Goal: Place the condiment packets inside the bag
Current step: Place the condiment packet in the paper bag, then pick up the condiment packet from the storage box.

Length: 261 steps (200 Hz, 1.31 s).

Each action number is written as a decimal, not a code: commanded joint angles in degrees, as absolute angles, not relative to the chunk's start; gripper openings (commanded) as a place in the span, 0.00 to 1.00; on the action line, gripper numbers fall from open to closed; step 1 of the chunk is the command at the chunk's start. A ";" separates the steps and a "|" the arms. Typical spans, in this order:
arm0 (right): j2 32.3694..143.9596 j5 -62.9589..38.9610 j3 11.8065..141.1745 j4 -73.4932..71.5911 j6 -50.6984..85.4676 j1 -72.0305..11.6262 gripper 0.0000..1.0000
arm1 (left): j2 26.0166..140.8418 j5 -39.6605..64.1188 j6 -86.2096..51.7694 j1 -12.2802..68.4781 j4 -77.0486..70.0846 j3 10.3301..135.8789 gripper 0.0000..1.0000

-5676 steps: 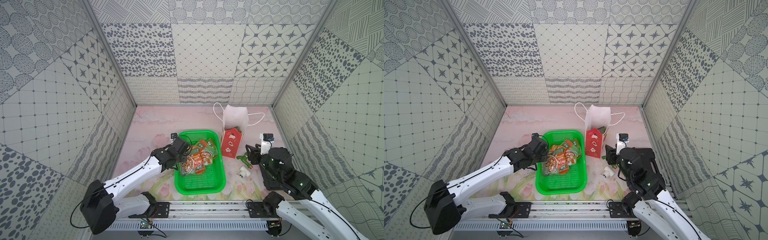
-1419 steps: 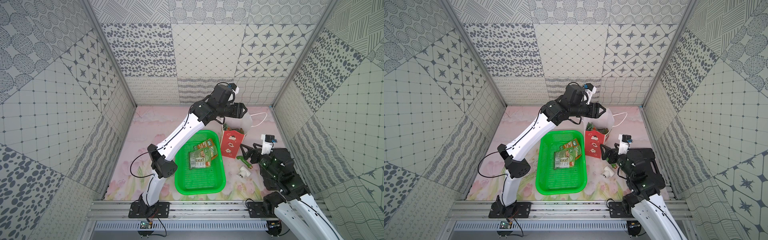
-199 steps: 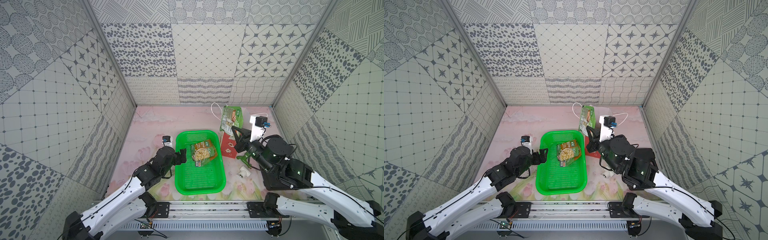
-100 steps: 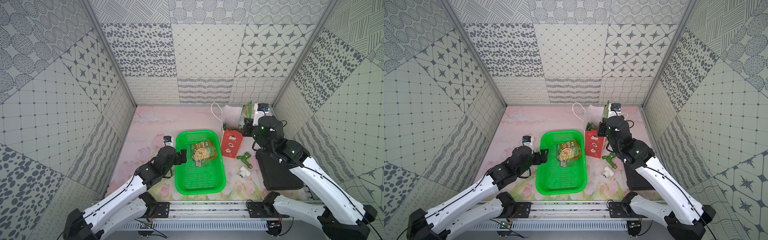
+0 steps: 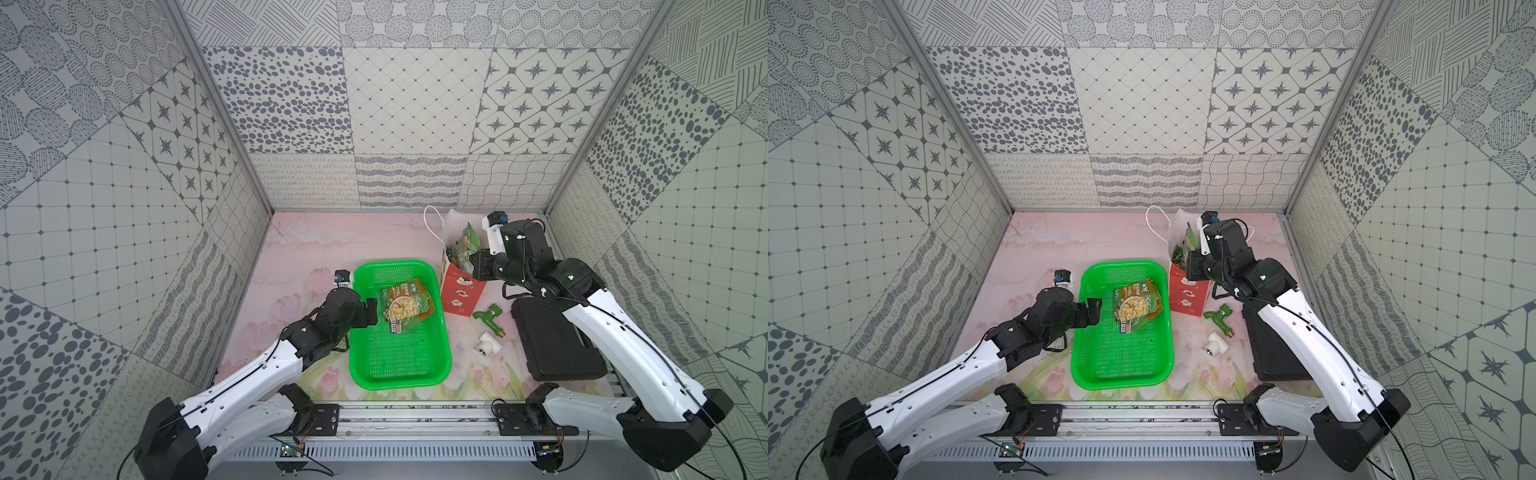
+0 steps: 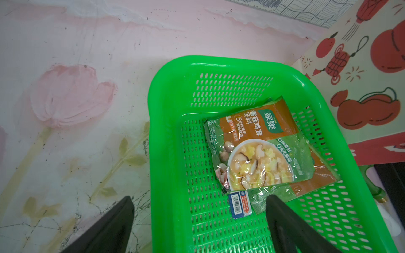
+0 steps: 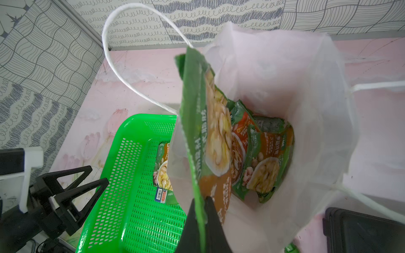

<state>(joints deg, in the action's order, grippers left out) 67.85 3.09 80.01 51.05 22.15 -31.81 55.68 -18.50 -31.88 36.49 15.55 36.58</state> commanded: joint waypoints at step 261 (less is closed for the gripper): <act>41.76 9.88 52.15 29.90 17.07 -28.32 0.93 | 89.36 -12.61 -22.71 47.68 15.68 53.92 0.99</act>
<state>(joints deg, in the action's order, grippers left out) 43.11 8.64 53.19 36.47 16.25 -29.06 84.60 -8.03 -26.94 44.01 13.89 50.28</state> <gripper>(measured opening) 0.926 0.993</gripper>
